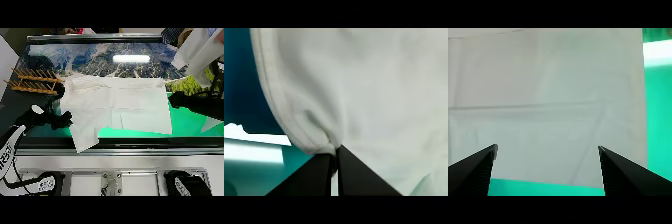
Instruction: Fold the clothes and pants, and hang the long-sleeved shirts on hangers.
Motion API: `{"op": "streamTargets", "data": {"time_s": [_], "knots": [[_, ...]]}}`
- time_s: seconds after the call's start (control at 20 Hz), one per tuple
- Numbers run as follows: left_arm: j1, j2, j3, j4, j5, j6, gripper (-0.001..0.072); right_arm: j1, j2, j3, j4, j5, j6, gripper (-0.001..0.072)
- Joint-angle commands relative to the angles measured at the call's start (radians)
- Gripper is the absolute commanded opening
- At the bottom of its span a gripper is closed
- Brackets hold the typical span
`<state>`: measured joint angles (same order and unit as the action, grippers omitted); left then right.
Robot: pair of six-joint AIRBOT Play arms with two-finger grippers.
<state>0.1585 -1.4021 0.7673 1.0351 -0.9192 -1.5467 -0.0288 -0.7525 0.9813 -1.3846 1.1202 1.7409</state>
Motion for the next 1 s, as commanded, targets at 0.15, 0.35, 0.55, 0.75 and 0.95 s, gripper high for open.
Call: {"op": "streamTargets", "data": {"time_s": [0.15,0.35,0.55,0.75,0.95], "knots": [[0.014,0.103,0.011,0.01,-0.09,0.095,0.0008,-0.362,0.031,-0.327,-0.034,0.178,0.167,0.0715],[0.0,0.233,-0.087,0.045,-0.085,0.097,0.0008,-0.571,-0.011,-0.564,0.121,0.033,0.186,0.0715],[0.0,0.33,-0.153,0.045,-0.065,0.097,0.0008,-0.53,-0.069,-0.659,0.286,-0.205,0.167,0.0714],[0.0,0.375,-0.172,0.045,-0.065,0.096,0.0009,-0.389,-0.167,-0.66,0.37,-0.39,0.167,0.0714],[0.0,0.375,-0.172,0.043,-0.066,0.096,0.0009,-0.246,-0.239,-0.66,0.441,-0.556,0.167,0.0713]]}}
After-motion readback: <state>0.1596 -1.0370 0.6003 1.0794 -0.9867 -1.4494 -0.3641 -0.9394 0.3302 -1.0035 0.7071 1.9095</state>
